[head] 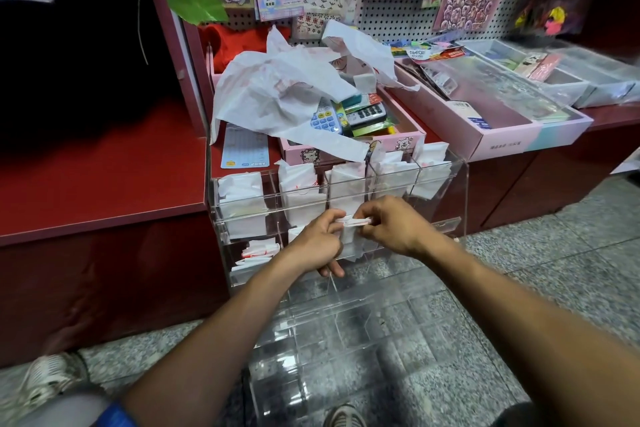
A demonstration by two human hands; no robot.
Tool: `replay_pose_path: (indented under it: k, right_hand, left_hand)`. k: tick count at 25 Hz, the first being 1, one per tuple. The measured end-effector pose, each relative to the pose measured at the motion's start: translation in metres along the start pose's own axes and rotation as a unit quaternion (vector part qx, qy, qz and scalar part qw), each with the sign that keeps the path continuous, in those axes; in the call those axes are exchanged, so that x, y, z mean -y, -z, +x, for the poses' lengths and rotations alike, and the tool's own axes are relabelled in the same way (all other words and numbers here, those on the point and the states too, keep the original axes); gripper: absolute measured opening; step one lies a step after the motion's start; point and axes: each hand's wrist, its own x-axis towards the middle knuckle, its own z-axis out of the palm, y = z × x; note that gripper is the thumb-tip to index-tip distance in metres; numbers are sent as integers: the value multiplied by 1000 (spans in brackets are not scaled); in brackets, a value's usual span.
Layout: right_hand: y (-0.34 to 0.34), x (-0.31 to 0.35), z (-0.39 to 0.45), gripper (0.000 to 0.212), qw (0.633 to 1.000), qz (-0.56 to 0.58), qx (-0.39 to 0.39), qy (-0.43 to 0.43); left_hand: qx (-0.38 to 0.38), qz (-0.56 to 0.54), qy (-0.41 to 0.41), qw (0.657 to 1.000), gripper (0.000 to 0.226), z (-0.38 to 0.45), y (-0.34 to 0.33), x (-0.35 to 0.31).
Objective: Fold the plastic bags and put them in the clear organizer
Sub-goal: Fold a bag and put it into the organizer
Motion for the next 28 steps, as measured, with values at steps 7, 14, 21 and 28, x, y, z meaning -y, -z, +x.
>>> replay_pose_path:
  k: [7,14,21,28]
  right_hand:
    - [-3,0,9,32,994,-106,-8,-36]
    - [26,57,21,12,968,-66,-237,58]
    - [7,102,50,37,959,-243,-106,-104]
    - [15,138,36,30,958,-93,-244,120]
  left_hand:
    - [-2,5,-16,1000,74,-5,2,-3]
    - [-90,-45,-95,990,36,-53,46,-34]
    - [-252,-162,-123,946,26,-80,90,-32]
    - [-418,30,-192,887,58,-91,120,-21]
